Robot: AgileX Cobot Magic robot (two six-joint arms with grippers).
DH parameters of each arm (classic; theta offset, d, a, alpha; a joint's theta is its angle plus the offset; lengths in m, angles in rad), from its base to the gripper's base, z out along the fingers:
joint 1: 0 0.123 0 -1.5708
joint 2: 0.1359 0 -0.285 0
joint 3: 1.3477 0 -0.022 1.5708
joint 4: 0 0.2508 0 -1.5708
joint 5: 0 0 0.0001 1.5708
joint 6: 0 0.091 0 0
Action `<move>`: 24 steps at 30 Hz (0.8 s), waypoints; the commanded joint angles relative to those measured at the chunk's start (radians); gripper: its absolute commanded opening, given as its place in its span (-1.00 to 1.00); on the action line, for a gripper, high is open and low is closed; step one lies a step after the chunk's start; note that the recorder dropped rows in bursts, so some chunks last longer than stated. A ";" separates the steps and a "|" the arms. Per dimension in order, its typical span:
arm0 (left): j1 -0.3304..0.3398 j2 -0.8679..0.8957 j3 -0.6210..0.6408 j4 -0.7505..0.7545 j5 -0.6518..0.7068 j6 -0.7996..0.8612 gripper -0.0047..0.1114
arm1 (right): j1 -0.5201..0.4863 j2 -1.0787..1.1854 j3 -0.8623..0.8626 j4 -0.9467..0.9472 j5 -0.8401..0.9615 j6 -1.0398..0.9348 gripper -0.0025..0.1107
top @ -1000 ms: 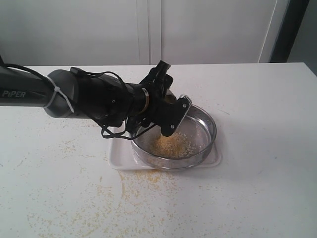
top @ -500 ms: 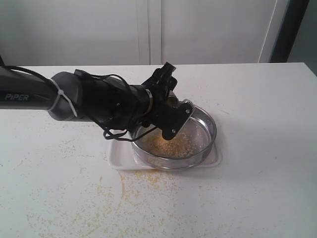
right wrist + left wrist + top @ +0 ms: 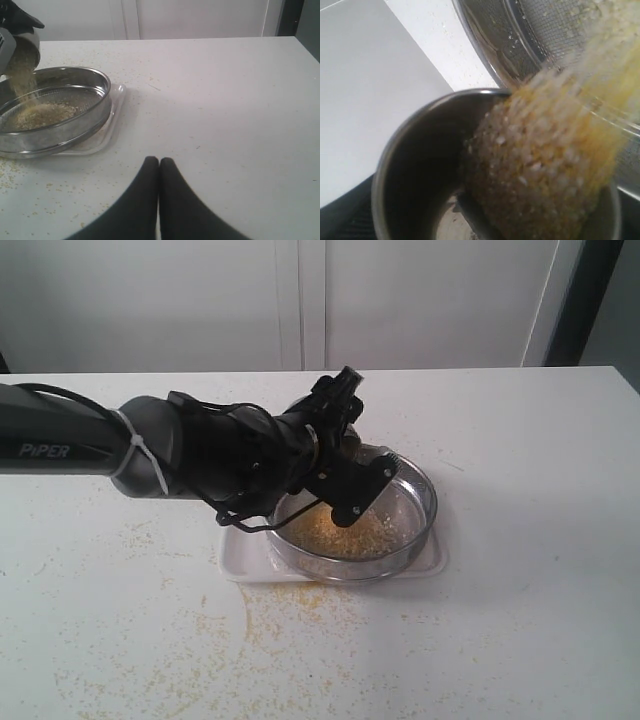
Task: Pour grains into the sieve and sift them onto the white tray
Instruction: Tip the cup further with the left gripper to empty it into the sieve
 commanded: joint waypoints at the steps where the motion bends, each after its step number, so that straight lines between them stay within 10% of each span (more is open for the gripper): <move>1: -0.016 -0.010 -0.005 0.016 0.056 0.041 -0.92 | 0.003 -0.007 0.005 0.000 -0.004 0.004 -0.96; 11: -0.016 -0.009 -0.005 0.016 0.048 0.359 -0.92 | 0.003 -0.007 0.005 0.000 -0.004 0.004 -0.96; 24: -0.076 -0.008 -0.005 0.016 0.261 0.302 -0.92 | 0.003 -0.007 0.005 0.000 -0.004 0.004 -0.96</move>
